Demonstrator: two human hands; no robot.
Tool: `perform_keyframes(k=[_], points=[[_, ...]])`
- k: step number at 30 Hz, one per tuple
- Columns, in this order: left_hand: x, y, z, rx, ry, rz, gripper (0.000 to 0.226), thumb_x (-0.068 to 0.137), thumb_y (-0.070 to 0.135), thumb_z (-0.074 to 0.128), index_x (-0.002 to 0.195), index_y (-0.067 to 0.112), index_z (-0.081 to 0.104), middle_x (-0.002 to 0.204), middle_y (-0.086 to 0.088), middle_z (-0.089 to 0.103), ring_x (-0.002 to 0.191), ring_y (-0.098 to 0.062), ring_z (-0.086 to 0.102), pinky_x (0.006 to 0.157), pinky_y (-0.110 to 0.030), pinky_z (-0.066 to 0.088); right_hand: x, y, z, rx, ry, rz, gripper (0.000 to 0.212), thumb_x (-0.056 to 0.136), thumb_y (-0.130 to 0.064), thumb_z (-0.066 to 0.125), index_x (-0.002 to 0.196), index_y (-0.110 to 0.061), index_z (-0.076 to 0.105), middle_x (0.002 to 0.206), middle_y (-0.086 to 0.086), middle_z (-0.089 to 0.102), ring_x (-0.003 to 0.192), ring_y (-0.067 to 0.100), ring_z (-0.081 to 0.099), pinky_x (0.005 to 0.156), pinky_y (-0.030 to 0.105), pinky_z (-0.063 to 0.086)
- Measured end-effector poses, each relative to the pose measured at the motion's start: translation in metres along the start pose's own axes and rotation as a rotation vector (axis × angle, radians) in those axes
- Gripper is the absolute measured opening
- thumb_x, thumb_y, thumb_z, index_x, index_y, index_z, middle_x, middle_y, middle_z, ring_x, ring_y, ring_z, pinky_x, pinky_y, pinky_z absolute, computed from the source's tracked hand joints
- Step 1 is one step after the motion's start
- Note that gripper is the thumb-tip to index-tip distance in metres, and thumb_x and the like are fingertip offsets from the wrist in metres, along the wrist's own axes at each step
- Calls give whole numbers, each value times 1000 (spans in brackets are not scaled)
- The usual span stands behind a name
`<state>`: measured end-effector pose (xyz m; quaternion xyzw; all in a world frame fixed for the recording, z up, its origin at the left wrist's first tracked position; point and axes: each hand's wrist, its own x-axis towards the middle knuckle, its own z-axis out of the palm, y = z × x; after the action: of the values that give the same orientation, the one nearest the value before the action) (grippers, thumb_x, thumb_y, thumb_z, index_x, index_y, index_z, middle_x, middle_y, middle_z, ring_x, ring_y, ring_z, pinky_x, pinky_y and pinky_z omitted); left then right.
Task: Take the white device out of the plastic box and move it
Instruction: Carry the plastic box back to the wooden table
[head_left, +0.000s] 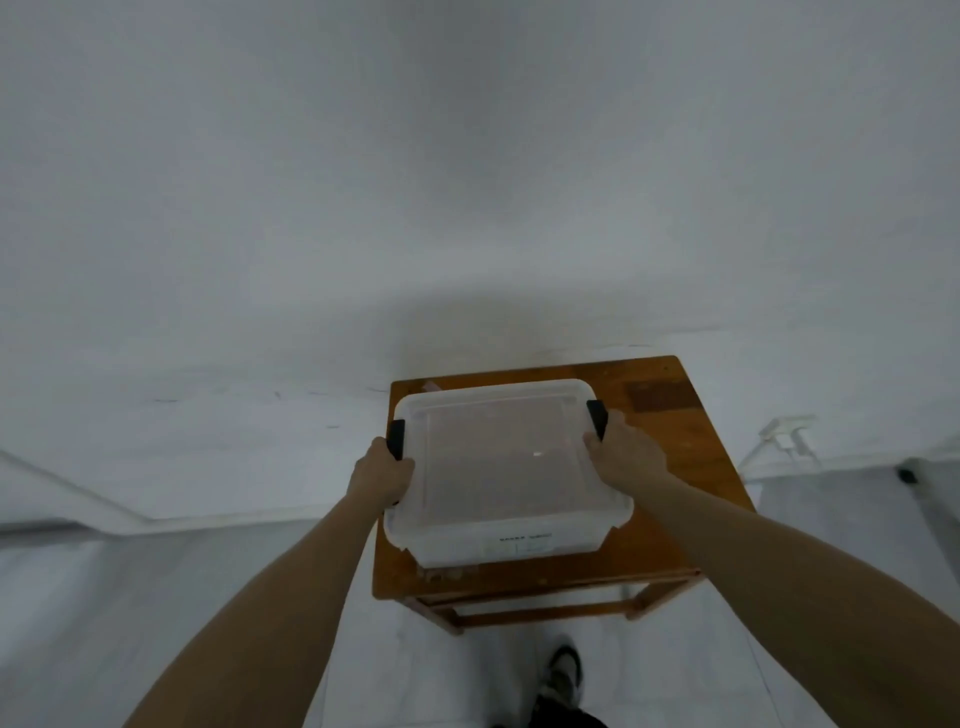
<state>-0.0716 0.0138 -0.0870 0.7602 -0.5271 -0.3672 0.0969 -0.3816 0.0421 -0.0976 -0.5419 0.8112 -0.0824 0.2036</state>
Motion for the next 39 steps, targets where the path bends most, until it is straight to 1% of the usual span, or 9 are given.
perform_keyframes(k=[5, 10, 13, 20, 25, 28, 32, 35, 39], points=[[30, 4, 7, -49, 23, -50, 36, 89, 17, 55, 123, 9, 43, 85, -2, 51, 80, -23, 54, 70, -39, 51, 37, -9, 9, 9, -42, -43, 40, 99, -40, 40, 128, -12, 41, 88, 1, 61, 74, 21, 63, 64, 37, 56], [54, 7, 12, -84, 75, -41, 39, 92, 17, 52, 129, 8, 42, 93, -4, 52, 84, -25, 54, 71, -39, 49, 66, -15, 14, 1, -24, -86, 47, 100, -41, 40, 136, -13, 34, 81, 0, 59, 66, 19, 60, 56, 32, 50], [65, 8, 14, -80, 102, -23, 39, 94, 20, 50, 131, 8, 40, 96, -5, 54, 84, -25, 54, 71, -38, 47, 75, -18, 15, 7, -29, -84, 49, 100, -41, 39, 139, -14, 30, 86, 4, 63, 70, 23, 63, 64, 37, 55], [83, 10, 15, -27, 100, 36, 42, 100, 23, 42, 138, 8, 32, 101, -14, 58, 80, -25, 53, 68, -37, 44, 79, -19, 24, 11, 25, -57, 49, 101, -41, 36, 141, -14, 28, 81, 0, 58, 65, 20, 57, 60, 32, 46], [83, 9, 17, -19, 106, 72, 44, 101, 25, 37, 141, 11, 25, 91, -12, 58, 74, -28, 57, 66, -39, 48, 79, -24, 25, -9, 45, -28, 49, 102, -41, 34, 140, -11, 28, 77, 0, 60, 63, 20, 59, 58, 33, 48], [82, 6, 19, 57, 112, 95, 54, 102, 30, 33, 147, 10, 15, 111, -19, 59, 91, -35, 61, 77, -46, 51, 80, -25, 27, -33, 27, -22, 52, 102, -42, 31, 143, -10, 25, 75, -1, 59, 62, 19, 59, 58, 33, 47], [77, 2, 18, 228, 144, 163, 63, 101, 33, 34, 150, 6, 7, 136, -20, 42, 116, -35, 50, 87, -48, 47, 80, -25, 22, -80, -10, -37, 54, 102, -43, 28, 143, -9, 22, 79, 3, 64, 66, 22, 62, 63, 37, 52], [69, -2, 19, 297, 163, 228, 62, 100, 29, 36, 150, 5, 7, 140, -17, 41, 115, -32, 51, 86, -44, 48, 79, -25, 19, -110, -28, -53, 54, 103, -42, 28, 143, -6, 22, 73, -1, 62, 59, 16, 61, 60, 37, 57], [58, -6, 22, 280, 172, 235, 60, 100, 26, 35, 150, 7, 7, 132, -13, 48, 108, -27, 54, 82, -41, 50, 77, -22, 20, -114, -38, -64, 57, 103, -42, 28, 146, -5, 18, 71, -3, 60, 56, 13, 60, 58, 36, 57]])
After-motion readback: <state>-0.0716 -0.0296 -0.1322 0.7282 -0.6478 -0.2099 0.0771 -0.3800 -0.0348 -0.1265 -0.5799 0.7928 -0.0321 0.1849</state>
